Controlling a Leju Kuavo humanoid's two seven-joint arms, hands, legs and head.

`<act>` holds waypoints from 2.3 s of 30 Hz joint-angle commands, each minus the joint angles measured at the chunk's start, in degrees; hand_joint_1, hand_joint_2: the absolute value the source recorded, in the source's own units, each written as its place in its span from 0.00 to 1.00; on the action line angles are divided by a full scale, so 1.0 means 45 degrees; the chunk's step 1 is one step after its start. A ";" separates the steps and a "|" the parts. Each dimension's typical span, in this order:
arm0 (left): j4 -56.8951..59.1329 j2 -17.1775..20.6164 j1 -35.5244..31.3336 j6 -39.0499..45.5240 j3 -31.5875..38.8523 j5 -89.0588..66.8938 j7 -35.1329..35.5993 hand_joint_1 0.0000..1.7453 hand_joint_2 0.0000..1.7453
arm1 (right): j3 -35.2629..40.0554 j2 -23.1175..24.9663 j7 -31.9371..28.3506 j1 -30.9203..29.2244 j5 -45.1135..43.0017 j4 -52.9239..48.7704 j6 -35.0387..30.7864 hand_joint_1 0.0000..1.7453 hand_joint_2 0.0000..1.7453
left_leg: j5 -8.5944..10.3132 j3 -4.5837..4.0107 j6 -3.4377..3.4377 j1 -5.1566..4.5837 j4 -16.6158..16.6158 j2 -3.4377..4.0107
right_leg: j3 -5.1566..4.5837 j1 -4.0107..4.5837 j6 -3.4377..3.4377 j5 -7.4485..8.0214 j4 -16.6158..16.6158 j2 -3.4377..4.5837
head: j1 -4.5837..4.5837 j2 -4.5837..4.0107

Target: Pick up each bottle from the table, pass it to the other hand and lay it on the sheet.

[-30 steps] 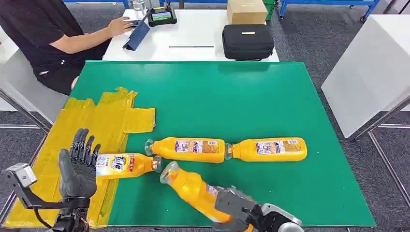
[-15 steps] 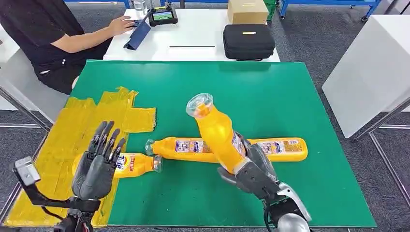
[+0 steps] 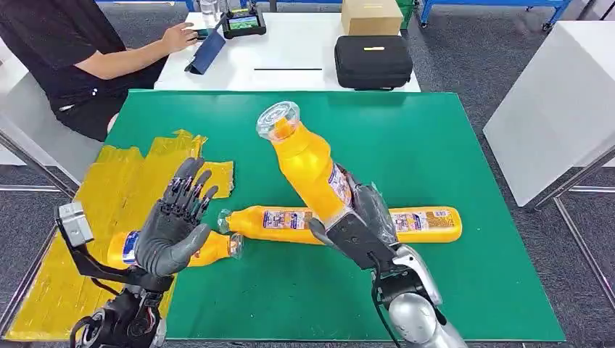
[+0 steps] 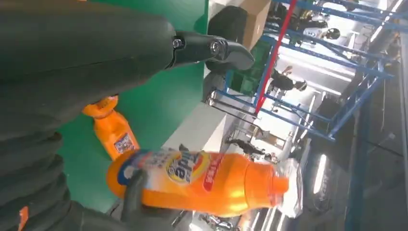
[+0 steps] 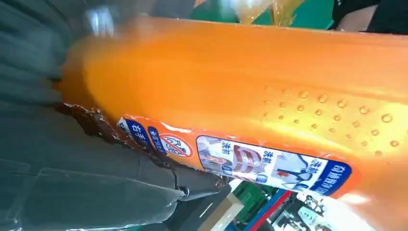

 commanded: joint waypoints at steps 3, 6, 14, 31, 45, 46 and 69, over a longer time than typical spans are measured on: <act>0.1320 -0.0607 -0.2017 0.1287 -0.1420 0.0437 -0.0354 0.00 1.00 | 0.2375 0.0037 -0.0241 -0.2308 -0.0167 0.2620 -0.0360 1.00 1.00 | 0.0001 0.0007 -0.0027 0.0008 -0.0003 0.0008 | 0.0008 0.0007 0.0003 0.0005 -0.0009 -0.0009 | 0.0005 0.0000; 0.1380 -0.0863 -0.2326 0.1821 -0.1706 0.0433 -0.0191 0.00 1.00 | 0.2918 0.0174 -0.0070 -0.2707 0.0290 0.2797 -0.0628 1.00 1.00 | 0.0000 0.0013 -0.0030 0.0010 0.0002 -0.0011 | 0.0018 0.0009 0.0005 -0.0006 -0.0005 -0.0026 | 0.0005 0.0000; 0.1501 -0.0835 -0.2427 0.2218 -0.1829 0.0460 -0.0266 0.00 1.00 | 0.3431 0.0386 0.0071 -0.3018 0.0436 0.2987 -0.0608 1.00 1.00 | 0.0002 0.0014 -0.0023 0.0005 -0.0007 0.0000 | 0.0011 0.0005 0.0006 -0.0006 -0.0006 -0.0015 | 0.0000 0.0000; 0.2145 -0.0828 -0.2737 0.3558 -0.2268 0.1493 -0.0570 0.00 1.00 | 0.6466 0.2137 0.1309 -0.4812 0.1173 0.5097 0.0438 1.00 1.00 | -0.0006 0.0021 -0.0042 0.0016 -0.0006 0.0037 | 0.0010 0.0013 0.0001 -0.0007 -0.0002 0.0011 | 0.0005 0.0000; 0.2342 -0.0671 -0.2898 0.4491 -0.2698 0.2351 -0.0913 0.00 1.00 | 0.6994 0.2399 0.1719 -0.4804 0.0119 0.5336 0.0939 1.00 1.00 | -0.0011 0.0030 -0.0054 0.0021 -0.0009 -0.0008 | 0.0038 0.0018 0.0003 -0.0025 -0.0009 -0.0034 | 0.0005 0.0000; 0.2313 -0.0658 -0.2856 0.4551 -0.2653 0.2277 -0.1067 0.00 1.00 | 0.7026 0.2380 0.1721 -0.4804 0.0089 0.5380 0.0964 1.00 1.00 | -0.0003 0.0012 -0.0045 0.0014 -0.0010 -0.0006 | 0.0017 0.0011 0.0002 -0.0018 -0.0007 -0.0029 | 0.0005 0.0000; 0.1829 -0.0511 -0.2325 0.4274 -0.2104 0.2208 -0.2325 1.00 1.00 | 0.6599 0.1481 0.1797 -0.4300 0.2670 0.5577 -0.0326 1.00 1.00 | 0.0002 0.0018 -0.0039 0.0020 -0.0014 -0.0029 | 0.0028 0.0019 0.0007 -0.0017 -0.0022 -0.0054 | 0.0005 0.0000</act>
